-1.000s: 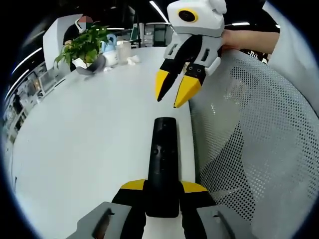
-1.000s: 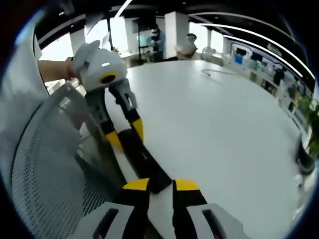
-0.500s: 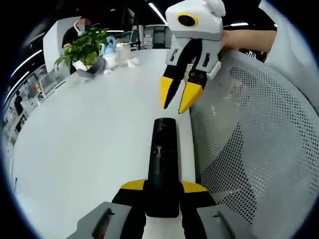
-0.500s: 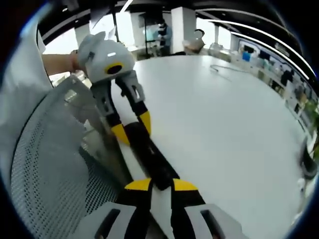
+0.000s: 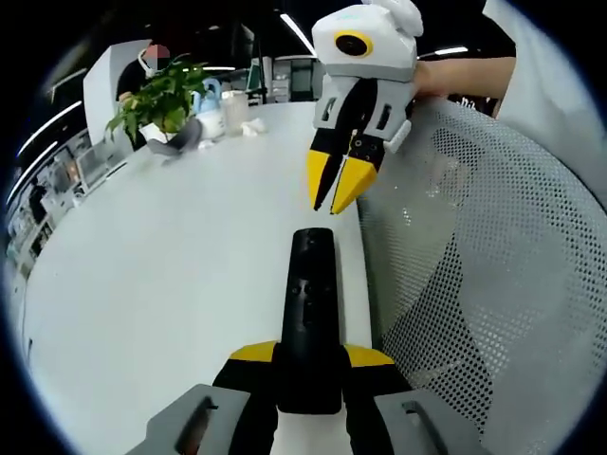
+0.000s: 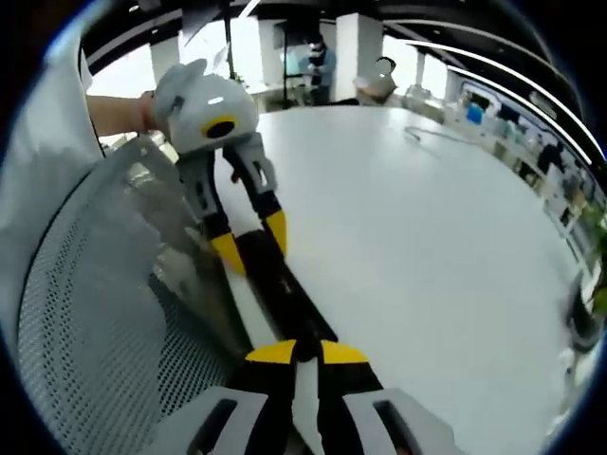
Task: Press the specified remote control buttons in sequence, fully releasing each button before pressing the next.
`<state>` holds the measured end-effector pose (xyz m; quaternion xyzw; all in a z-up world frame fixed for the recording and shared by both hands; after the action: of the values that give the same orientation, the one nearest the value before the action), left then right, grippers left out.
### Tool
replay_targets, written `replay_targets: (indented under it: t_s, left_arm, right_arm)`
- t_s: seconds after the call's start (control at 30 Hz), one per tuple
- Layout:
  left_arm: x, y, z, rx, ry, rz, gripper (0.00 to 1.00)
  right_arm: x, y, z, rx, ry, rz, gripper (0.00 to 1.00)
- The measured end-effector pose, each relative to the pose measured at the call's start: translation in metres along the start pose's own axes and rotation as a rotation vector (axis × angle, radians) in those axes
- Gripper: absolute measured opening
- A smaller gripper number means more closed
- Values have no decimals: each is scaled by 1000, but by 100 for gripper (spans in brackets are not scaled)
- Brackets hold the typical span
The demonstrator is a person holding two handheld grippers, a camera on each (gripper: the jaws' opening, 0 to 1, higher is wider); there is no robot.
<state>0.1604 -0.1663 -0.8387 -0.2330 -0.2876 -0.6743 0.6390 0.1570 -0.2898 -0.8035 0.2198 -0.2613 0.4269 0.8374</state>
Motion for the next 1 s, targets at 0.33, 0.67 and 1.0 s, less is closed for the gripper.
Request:
replay_targets:
  t_s: [0.33, 0.67, 1.0]
  left_arm:
    - [-2, -1, 1, 15, -56, 9, 25]
    - [-2, -1, 1, 31, -108, 14, 25]
    - [-2, -1, 1, 36, -124, 17, 25]
  right_arm:
    - [1, 2, 0, 2, 9, 25, 0]
    - [6, -1, -2, 9, 21, 50, 0]
    - [2, -4, -8, 9, 71, 99, 0]
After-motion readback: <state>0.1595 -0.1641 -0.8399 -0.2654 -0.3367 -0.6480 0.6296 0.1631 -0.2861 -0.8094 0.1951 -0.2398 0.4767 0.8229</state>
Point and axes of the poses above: the point that each gripper's makers call its tool centre point, and the gripper's own axes: z roughly backward along the fingers, y roughly to its left, x roughly out of its top, the point moved 3 cm from there along z, roughly backward along the fingers, and after that the axes turned 9 degrees about -z, right-handed, at the moved point
